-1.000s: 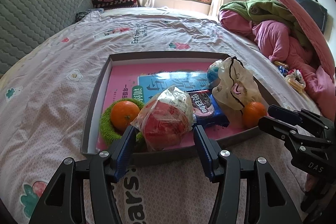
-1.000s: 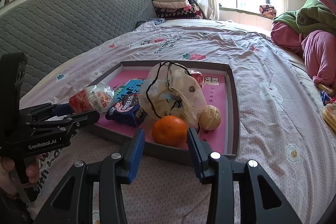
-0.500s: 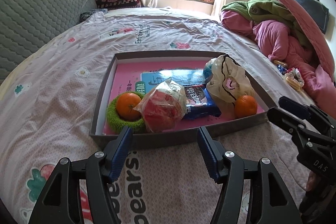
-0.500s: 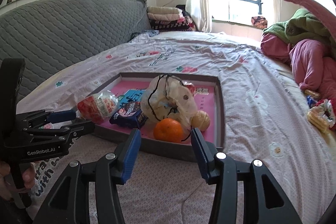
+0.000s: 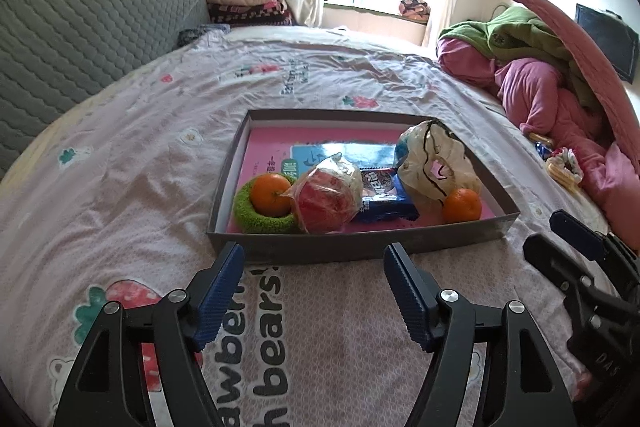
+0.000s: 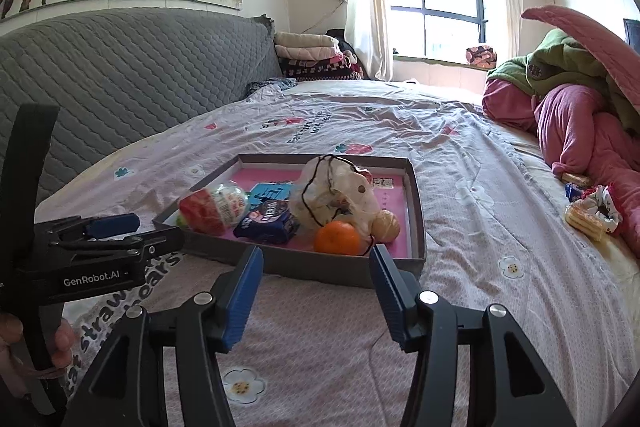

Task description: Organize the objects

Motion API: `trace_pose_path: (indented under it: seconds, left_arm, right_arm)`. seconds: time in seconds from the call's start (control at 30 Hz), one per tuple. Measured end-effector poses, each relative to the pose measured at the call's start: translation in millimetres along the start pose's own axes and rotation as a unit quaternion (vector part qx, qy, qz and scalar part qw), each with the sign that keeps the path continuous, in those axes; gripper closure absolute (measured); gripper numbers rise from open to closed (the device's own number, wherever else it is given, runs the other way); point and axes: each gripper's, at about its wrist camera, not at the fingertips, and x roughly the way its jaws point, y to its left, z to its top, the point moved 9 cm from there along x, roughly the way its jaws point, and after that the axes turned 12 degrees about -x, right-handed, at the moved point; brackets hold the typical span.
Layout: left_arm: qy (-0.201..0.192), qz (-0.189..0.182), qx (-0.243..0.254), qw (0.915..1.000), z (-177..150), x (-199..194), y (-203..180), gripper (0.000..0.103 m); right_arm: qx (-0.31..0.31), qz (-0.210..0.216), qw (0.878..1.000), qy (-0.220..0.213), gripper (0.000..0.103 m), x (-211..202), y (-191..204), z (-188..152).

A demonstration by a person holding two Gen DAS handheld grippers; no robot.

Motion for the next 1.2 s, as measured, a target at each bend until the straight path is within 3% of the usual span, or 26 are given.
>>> trace_pose_path:
  seconds: [0.43, 0.63, 0.8, 1.2]
  left_arm:
    - [-0.013, 0.021, 0.002, 0.9997, -2.2, -23.9, 6.4, 0.029]
    - [-0.016, 0.043, -0.011, 0.9989, -6.5, -32.0, 19.3, 0.029]
    - [-0.016, 0.035, -0.022, 0.999, -8.5, -39.7, 24.2, 0.029]
    - [-0.008, 0.046, 0.003, 0.9989, -29.0, -47.0, 25.9, 0.029]
  right_arm:
    - [0.026, -0.029, 0.999, -0.005, 0.035, -12.7, 3.1, 3.0]
    - [0.024, -0.05, 0.998, -0.01, 0.035, -20.8, 6.2, 5.8]
    - [0.017, -0.054, 0.998, -0.003, 0.035, -22.4, 11.3, 3.7]
    - [0.029, -0.056, 0.998, 0.008, 0.034, -27.2, 14.4, -4.6]
